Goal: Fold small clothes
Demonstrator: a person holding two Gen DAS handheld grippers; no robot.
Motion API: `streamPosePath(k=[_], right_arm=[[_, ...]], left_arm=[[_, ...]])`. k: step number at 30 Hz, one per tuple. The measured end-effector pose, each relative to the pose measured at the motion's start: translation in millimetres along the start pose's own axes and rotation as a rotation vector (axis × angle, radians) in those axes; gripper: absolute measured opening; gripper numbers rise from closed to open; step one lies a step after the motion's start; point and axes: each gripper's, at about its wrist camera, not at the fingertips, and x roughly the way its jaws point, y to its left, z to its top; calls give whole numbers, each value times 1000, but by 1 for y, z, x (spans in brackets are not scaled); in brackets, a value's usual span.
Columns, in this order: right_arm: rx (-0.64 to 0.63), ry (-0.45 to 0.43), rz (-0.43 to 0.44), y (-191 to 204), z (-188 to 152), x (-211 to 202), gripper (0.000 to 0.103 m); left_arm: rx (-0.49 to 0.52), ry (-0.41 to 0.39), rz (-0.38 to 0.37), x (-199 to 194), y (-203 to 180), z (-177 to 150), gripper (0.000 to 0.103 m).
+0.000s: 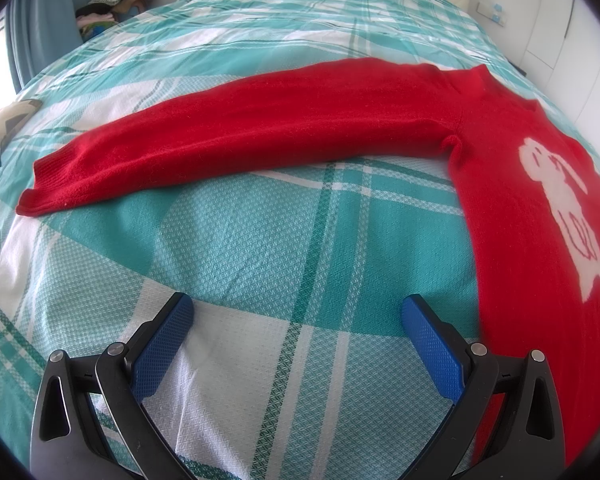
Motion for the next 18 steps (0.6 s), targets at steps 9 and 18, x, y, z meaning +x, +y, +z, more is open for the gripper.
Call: streamPosePath(k=[9,18], right_arm=[[8,8,-3,-2,-1,1,70],[0,16,2,2,-3,3,70]], left_arm=[[0,0,0,0,0,0,103],[0,0,0,0,0,0,103]])
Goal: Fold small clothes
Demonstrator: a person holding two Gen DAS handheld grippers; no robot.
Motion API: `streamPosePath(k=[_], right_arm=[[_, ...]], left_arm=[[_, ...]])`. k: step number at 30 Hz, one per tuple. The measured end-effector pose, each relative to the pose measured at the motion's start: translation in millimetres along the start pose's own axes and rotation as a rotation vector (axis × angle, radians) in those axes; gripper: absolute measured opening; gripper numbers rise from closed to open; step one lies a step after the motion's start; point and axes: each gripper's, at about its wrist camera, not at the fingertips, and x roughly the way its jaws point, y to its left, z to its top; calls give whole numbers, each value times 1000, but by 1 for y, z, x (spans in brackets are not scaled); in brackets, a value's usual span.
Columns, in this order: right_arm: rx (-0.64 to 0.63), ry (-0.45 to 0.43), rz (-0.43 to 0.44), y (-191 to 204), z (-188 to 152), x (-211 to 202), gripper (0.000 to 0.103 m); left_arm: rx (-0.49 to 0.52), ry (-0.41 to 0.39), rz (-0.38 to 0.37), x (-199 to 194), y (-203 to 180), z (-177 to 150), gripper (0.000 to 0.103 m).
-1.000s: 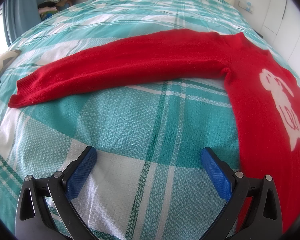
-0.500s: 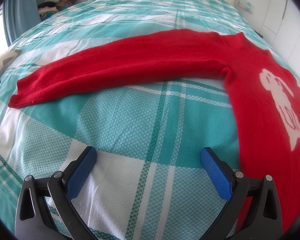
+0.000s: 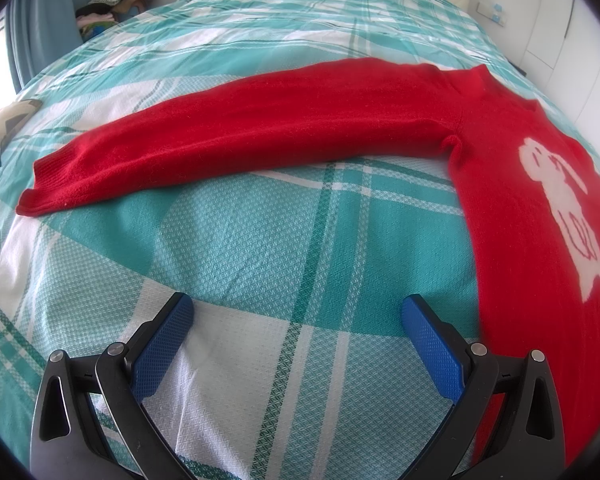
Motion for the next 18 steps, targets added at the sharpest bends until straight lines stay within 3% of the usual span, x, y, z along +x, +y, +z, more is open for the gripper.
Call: streamPosePath(k=[18], right_arm=[[39,7,17,-8,2,2,70]], left_arm=[[-1,-1,-1,0,0,0,103]])
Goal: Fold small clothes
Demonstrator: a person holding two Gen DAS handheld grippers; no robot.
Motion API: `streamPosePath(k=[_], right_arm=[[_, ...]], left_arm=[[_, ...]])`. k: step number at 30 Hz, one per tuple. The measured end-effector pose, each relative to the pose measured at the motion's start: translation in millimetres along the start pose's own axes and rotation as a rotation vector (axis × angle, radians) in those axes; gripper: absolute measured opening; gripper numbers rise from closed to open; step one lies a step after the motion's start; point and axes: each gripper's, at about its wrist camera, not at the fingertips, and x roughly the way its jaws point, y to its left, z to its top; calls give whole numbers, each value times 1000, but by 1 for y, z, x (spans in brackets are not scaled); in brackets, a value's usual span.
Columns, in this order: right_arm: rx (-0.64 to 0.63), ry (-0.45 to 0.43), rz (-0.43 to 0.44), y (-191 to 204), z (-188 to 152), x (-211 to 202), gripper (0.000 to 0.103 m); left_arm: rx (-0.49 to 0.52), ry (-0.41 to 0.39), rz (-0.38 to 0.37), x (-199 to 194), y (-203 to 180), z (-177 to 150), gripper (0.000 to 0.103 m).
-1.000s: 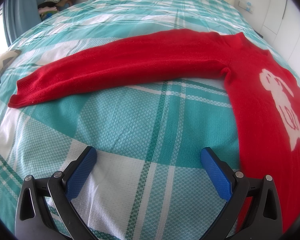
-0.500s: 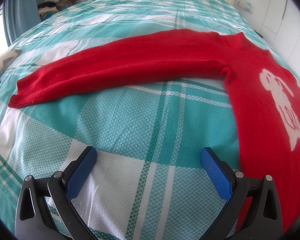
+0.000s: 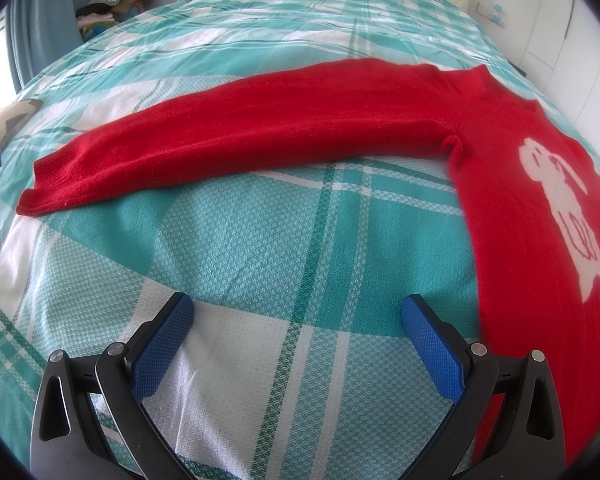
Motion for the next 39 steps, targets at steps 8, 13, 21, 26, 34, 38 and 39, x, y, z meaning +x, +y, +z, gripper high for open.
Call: streamPosePath(k=[8,13,21,26,34,38,39], right_arm=[[-2,1,0,-1,0,0,70],[1,-1,0,-1,-1,-1,70],[27,14,20,-4,0,2,70],[22,11,15,-3,0,1,70],[41,9,23,-8,1,0,70],[32,7,21,-7,1,0,70],[31,6,19,-7,1,-1,70]], left_arm=[[0,-1,2,0,1,0,103],[-1,-3,0,1,0,0,103],[-2,-3,1,1,1,0,103],[-1,-3,1,1,1,0,103],[-4,-9,2,1,1,0,103],[2,-11,12,2,0,1,103],[1,-11,10,2,-1,0,103]])
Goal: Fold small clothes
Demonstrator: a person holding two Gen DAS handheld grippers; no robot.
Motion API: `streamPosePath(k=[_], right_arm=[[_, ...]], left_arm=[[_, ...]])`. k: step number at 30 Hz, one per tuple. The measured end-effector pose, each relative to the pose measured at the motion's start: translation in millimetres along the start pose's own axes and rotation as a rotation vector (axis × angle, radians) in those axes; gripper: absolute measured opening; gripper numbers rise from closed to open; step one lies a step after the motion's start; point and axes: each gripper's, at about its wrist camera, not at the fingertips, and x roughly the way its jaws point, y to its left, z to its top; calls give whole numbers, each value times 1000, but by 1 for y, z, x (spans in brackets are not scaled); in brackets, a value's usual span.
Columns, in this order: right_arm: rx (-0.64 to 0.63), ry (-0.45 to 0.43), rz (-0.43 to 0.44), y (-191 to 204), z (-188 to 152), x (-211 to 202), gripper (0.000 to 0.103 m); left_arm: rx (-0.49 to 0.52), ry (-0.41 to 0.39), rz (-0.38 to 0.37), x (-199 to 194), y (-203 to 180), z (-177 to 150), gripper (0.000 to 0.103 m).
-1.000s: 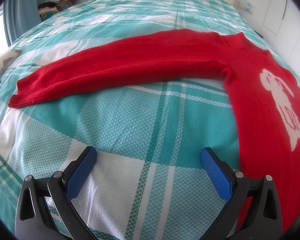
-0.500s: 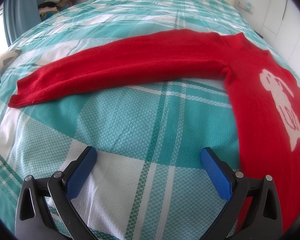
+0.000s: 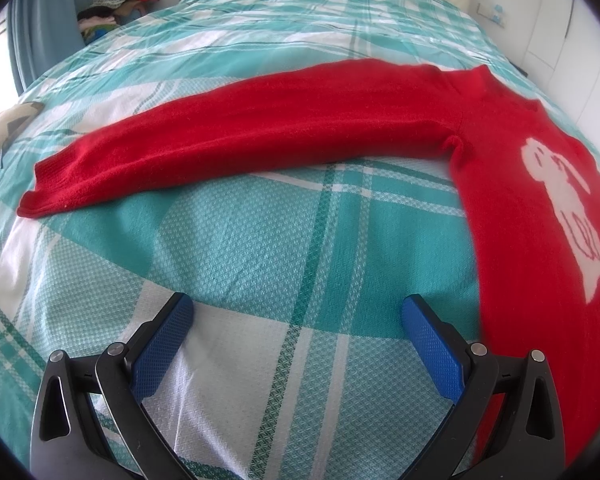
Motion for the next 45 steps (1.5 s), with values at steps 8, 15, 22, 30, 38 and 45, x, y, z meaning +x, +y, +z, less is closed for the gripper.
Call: streamPosePath(k=[8,15,22,30,38,45], right_arm=[[-14,10,-15,3,-2,3,70],[-18,14,-20,3,-2,4,70],[-14,11,-21,1,-2,4,70],[-12,12,-40,-2,-3,4,70],[-2,28,-48,-3,-7,7,70],[4,39,-41,-4,-8,10,70]], left_arm=[[2,3,5,0,-1,0,103],[-7,16,22,0,-3,0,103],[-2,13,34,-1,-4,-1,103],[36,14,87,-7,-12,-1,103],[-3,-57,9,-46,-11,4,103],[116,-192,50,-76,-31,-1,103]])
